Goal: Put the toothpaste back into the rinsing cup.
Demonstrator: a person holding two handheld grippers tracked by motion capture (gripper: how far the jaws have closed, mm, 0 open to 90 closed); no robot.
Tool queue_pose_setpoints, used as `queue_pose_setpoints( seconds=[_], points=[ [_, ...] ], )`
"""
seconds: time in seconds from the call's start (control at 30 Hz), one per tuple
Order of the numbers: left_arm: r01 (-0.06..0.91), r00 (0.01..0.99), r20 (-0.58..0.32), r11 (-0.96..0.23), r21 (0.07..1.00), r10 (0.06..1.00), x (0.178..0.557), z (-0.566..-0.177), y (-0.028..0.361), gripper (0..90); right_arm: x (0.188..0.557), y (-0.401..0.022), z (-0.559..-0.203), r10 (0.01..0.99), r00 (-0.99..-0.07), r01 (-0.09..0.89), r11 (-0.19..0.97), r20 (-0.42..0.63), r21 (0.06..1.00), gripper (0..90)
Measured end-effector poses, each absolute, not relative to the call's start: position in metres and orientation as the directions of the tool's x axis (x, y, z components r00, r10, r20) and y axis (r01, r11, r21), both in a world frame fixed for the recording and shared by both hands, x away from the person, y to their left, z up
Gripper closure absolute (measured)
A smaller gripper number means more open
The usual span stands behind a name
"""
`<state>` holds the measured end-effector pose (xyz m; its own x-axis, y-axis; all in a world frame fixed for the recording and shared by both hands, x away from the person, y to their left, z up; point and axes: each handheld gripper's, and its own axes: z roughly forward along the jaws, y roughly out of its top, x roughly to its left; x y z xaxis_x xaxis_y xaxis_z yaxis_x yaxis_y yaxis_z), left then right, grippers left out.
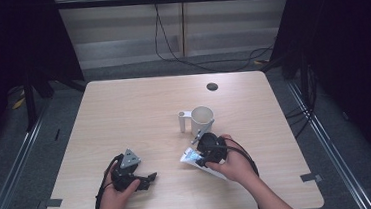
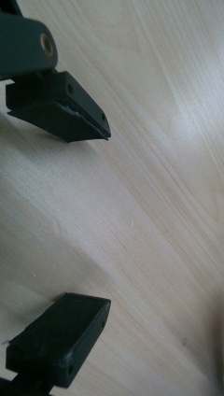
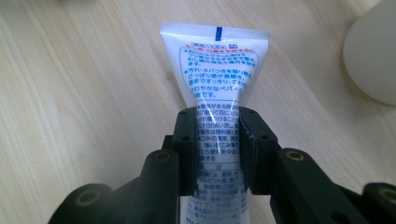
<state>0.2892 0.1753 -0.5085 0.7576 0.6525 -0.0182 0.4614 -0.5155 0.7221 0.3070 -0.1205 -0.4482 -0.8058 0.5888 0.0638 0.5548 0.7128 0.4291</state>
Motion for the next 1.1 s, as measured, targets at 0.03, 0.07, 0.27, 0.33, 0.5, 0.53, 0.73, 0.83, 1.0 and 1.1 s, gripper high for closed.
queue_pose_setpoints(
  seconds=[0.03, 0.07, 0.27, 0.33, 0.5, 0.53, 0.73, 0.83, 1.0, 1.1],
  points=[
    [0.462, 0.758, -0.019, -0.515, 0.722, 0.652, 0.289, -0.508, 0.175, 15.3, 0.307, -0.122, -0.447, 0.587, -0.807, 0.555, 0.710, 0.071, 0.434, 70.8],
    [0.461, 0.758, -0.019, -0.515, 0.722, 0.652, 0.289, -0.508, 0.175, 15.3, 0.306, -0.123, -0.446, 0.588, -0.806, 0.556, 0.706, 0.074, 0.438, 70.9],
    [0.461, 0.758, -0.018, -0.516, 0.722, 0.652, 0.289, -0.508, 0.175, 15.3, 0.304, -0.128, -0.440, 0.590, -0.803, 0.553, 0.689, 0.080, 0.469, 70.8],
    [0.461, 0.758, -0.018, -0.516, 0.722, 0.652, 0.289, -0.508, 0.175, 15.3, 0.303, -0.131, -0.437, 0.597, -0.798, 0.556, 0.681, 0.079, 0.476, 70.8],
    [0.461, 0.758, -0.018, -0.516, 0.722, 0.652, 0.289, -0.508, 0.175, 15.3, 0.303, -0.138, -0.429, 0.606, -0.791, 0.559, 0.657, 0.086, 0.506, 70.8],
    [0.461, 0.758, -0.018, -0.516, 0.722, 0.653, 0.289, -0.508, 0.175, 15.3, 0.303, -0.139, -0.427, 0.613, -0.785, 0.564, 0.650, 0.088, 0.510, 70.8],
    [0.461, 0.758, -0.018, -0.516, 0.722, 0.652, 0.289, -0.508, 0.175, 15.3, 0.303, -0.147, -0.418, 0.624, -0.777, 0.564, 0.626, 0.088, 0.538, 70.8],
    [0.461, 0.758, -0.018, -0.516, 0.722, 0.652, 0.289, -0.508, 0.175, 15.3, 0.303, -0.150, -0.416, 0.625, -0.775, 0.566, 0.622, 0.092, 0.541, 70.8],
    [0.461, 0.758, -0.018, -0.516, 0.722, 0.652, 0.289, -0.508, 0.175, 15.3, 0.303, -0.155, -0.410, 0.628, -0.773, 0.560, 0.608, 0.091, 0.562, 70.8],
    [0.461, 0.758, -0.018, -0.516, 0.722, 0.652, 0.289, -0.508, 0.175, 15.3, 0.301, -0.157, -0.405, 0.625, -0.775, 0.556, 0.599, 0.098, 0.576, 70.8]
  ],
)
